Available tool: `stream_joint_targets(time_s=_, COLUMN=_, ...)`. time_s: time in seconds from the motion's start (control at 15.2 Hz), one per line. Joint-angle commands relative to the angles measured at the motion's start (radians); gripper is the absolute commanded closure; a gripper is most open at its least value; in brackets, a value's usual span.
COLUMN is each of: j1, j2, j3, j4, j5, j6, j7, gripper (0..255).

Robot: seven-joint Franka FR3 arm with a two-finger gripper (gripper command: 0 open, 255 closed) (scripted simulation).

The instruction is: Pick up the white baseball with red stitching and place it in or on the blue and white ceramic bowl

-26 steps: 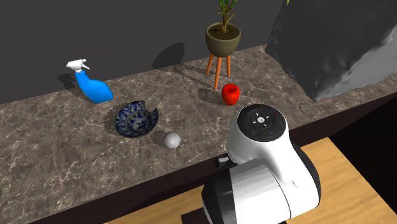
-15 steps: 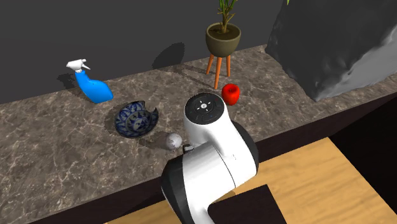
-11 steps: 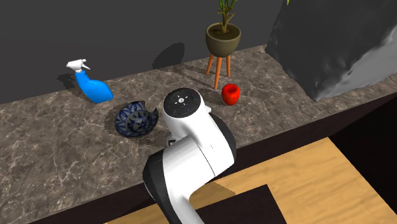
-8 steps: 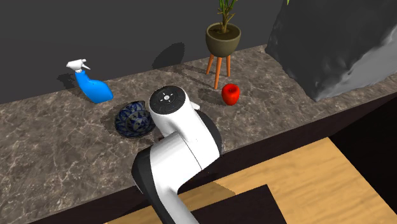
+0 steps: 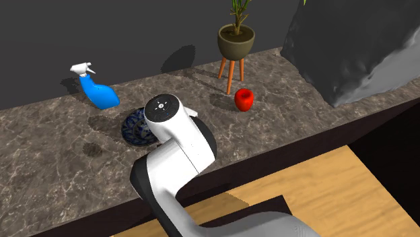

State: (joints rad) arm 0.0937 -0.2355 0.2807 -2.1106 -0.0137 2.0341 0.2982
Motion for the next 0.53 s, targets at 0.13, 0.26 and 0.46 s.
stream_joint_targets(time_s=0.13, j1=-0.002, j2=0.019, j3=0.002, j4=-0.03, j5=-0.006, j6=0.049, j7=0.004, gripper=0)
stream_joint_targets(time_s=0.26, j1=-0.002, j2=0.019, j3=0.002, j4=-0.03, j5=-0.006, j6=0.049, j7=0.004, gripper=0)
stream_joint_targets(time_s=0.46, j1=-0.002, j2=0.019, j3=0.002, j4=-0.03, j5=-0.006, j6=0.049, j7=0.004, gripper=0)
